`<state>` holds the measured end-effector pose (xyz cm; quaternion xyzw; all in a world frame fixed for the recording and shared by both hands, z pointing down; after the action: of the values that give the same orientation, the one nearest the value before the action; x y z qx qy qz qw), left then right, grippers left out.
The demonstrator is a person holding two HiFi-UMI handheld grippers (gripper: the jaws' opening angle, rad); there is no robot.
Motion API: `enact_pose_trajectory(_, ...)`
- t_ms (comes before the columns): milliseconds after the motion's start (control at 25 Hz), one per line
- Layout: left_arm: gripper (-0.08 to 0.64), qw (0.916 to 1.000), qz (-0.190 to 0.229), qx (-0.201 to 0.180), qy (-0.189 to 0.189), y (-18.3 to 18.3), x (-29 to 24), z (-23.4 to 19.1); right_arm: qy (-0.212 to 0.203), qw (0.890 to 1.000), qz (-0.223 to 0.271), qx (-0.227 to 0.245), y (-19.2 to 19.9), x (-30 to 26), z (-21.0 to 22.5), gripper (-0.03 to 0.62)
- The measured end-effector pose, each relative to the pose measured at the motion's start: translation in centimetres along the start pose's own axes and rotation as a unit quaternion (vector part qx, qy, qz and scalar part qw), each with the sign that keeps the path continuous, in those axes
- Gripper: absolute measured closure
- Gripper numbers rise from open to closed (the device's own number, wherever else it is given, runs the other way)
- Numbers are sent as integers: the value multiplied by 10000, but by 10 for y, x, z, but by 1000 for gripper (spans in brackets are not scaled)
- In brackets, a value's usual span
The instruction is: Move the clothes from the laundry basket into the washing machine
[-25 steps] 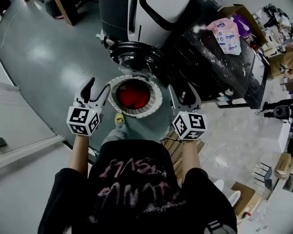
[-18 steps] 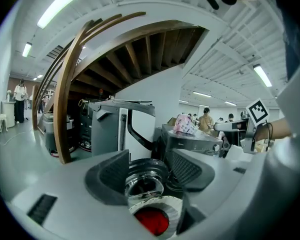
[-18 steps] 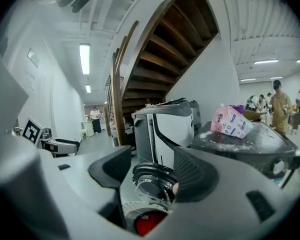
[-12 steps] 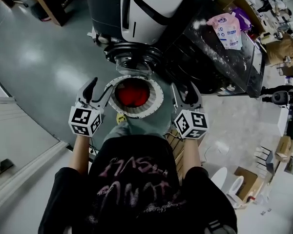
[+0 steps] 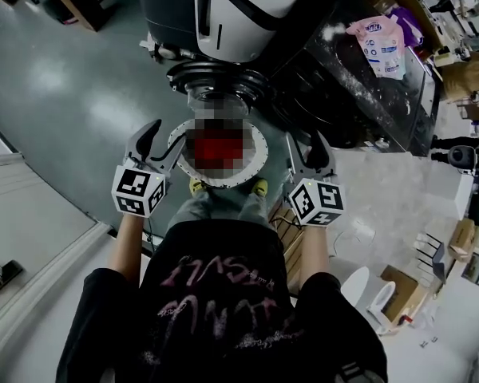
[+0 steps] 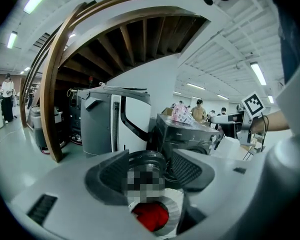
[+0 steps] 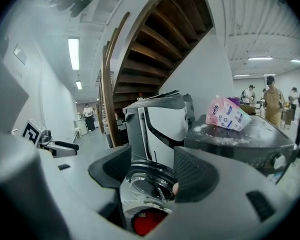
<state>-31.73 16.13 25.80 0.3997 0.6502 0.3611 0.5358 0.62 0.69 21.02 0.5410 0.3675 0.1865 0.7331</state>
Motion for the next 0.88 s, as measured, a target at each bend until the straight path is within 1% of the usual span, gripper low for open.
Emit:
enact_pose_trajectory(160, 293, 9999, -67, 80, -99, 2, -12, 14, -111, 9999, 4, -34, 1, -7, 24, 324)
enact_pose_trajectory(320, 293, 9993, -151, -1, -339, -3, -21, 32, -376, 9993, -64, -29, -2, -16, 46, 328)
enact_pose_trajectory(520, 293, 9987, -214, 21, -452, -5, -32, 51, -587, 9982, -92, -54, -5, -22, 70, 328)
enact_pose_trajectory(680, 293, 9984, -267, -2, -490, -7, -42, 57, -646, 9977, -186, -24, -1, -24, 82, 328)
enact_pose_trajectory(880, 293, 9984, -265, 53, -505, -4, -49, 63, -648, 9970, -405, -127, 14, -21, 88, 328)
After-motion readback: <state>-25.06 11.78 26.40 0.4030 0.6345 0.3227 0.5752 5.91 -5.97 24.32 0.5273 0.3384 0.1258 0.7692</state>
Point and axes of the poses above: the fingertips, and each gripper's own axes: x backward along the fingers, z to its right, y out of its underside, the point moved 9 cm from there along x, backward along the fingers, and after that the axes turned 2 degrees about -y, right-handed, at the moved point
